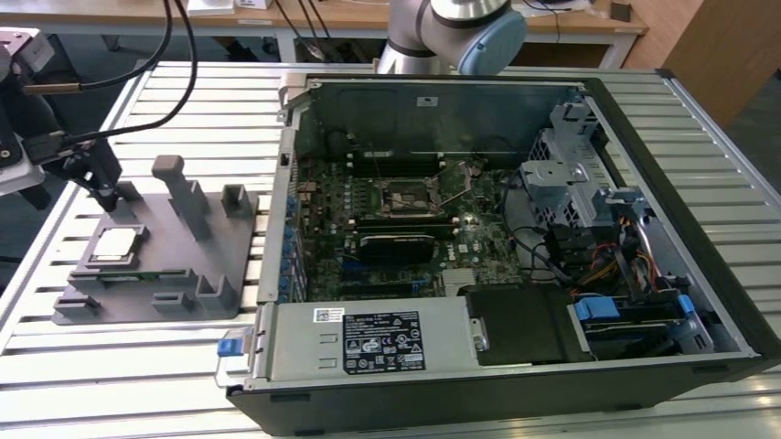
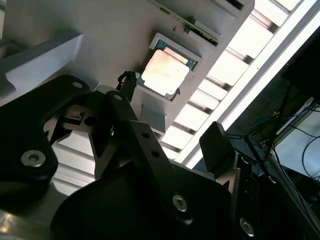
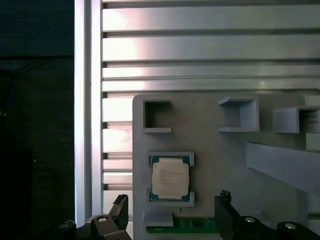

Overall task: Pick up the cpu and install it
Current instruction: 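Pick up the cpu and move it towards the insertion slot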

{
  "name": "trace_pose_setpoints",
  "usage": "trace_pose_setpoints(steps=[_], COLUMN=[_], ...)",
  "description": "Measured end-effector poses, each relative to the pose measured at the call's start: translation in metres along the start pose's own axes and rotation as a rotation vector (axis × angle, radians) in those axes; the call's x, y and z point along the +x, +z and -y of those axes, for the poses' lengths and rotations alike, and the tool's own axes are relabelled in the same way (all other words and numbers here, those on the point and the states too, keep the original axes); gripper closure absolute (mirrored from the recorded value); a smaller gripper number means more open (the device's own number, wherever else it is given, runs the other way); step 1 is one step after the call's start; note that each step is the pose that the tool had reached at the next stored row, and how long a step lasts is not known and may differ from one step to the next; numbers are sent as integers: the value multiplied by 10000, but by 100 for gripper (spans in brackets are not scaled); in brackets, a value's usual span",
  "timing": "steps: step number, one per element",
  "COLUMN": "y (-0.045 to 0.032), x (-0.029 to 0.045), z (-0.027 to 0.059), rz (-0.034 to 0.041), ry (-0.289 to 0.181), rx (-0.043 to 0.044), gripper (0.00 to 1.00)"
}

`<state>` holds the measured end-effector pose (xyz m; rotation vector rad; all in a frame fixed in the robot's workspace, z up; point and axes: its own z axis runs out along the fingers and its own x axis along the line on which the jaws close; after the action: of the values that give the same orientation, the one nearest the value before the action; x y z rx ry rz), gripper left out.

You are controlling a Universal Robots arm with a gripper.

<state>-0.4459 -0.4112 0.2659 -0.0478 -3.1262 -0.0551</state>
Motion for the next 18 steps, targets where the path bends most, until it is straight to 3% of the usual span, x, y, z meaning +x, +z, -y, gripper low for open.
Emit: trace_pose_setpoints(steps=[4,7,18], y=[63,105,275], x=[-1,-2,-4], z=[2,4,11], rz=[15,4,5], ry=[-71,-373,-385], rx=[1,7,9], gripper=[22,22,22])
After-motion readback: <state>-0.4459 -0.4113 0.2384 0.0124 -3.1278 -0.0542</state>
